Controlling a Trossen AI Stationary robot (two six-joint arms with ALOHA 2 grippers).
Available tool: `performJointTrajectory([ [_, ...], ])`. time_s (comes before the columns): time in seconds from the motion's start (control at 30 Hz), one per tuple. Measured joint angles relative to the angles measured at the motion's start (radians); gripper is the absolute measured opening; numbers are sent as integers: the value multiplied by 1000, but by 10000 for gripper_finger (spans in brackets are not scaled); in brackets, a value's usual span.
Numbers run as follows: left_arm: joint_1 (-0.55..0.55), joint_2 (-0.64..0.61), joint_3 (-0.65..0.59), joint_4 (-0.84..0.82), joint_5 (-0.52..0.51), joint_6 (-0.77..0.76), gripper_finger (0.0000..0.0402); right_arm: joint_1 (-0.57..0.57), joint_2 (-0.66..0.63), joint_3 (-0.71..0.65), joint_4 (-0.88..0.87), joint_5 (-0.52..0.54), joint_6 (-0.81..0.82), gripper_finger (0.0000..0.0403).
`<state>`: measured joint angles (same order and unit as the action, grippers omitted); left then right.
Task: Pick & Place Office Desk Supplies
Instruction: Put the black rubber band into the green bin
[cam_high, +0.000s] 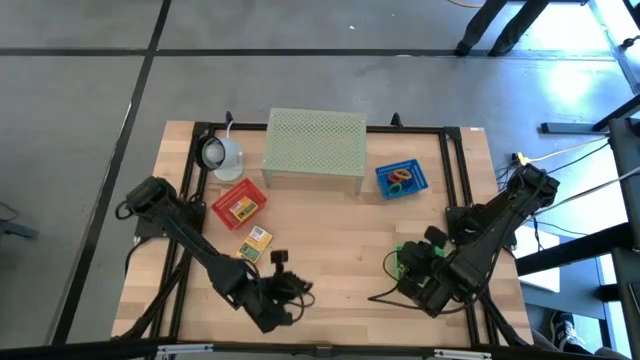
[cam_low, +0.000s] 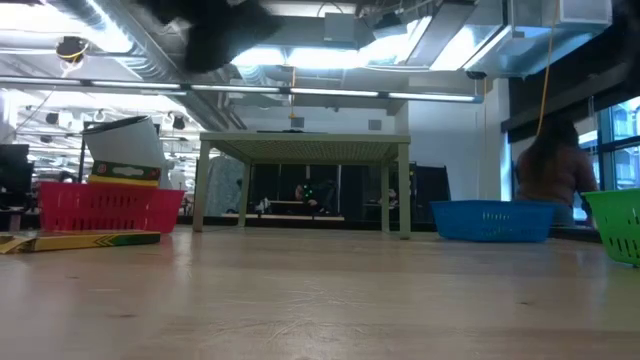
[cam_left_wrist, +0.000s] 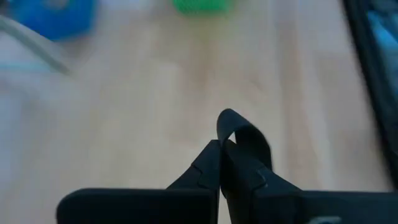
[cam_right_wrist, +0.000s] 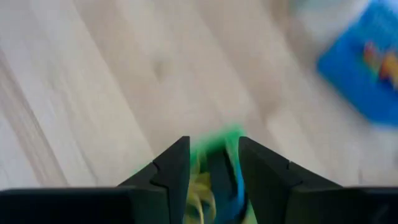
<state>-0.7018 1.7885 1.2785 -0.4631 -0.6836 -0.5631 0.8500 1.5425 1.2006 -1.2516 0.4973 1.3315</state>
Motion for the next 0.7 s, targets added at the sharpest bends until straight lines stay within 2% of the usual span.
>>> performJointTrajectory([
  [0.17, 30, -52, 0, 76, -232, 118, 4, -4, 0, 21, 128, 275, -116, 137],
  [0.33, 59, -58, 0, 214, -413, 283, 4, -29, 0, 21, 357, 467, -253, 137],
  [0.53, 109, -56, 0, 341, -422, 366, 4, -82, 5, 22, 610, 564, -433, 137],
  [0.7, 139, -55, 0, 382, -430, 367, 4, -125, 68, 22, 725, 595, -494, 137],
])
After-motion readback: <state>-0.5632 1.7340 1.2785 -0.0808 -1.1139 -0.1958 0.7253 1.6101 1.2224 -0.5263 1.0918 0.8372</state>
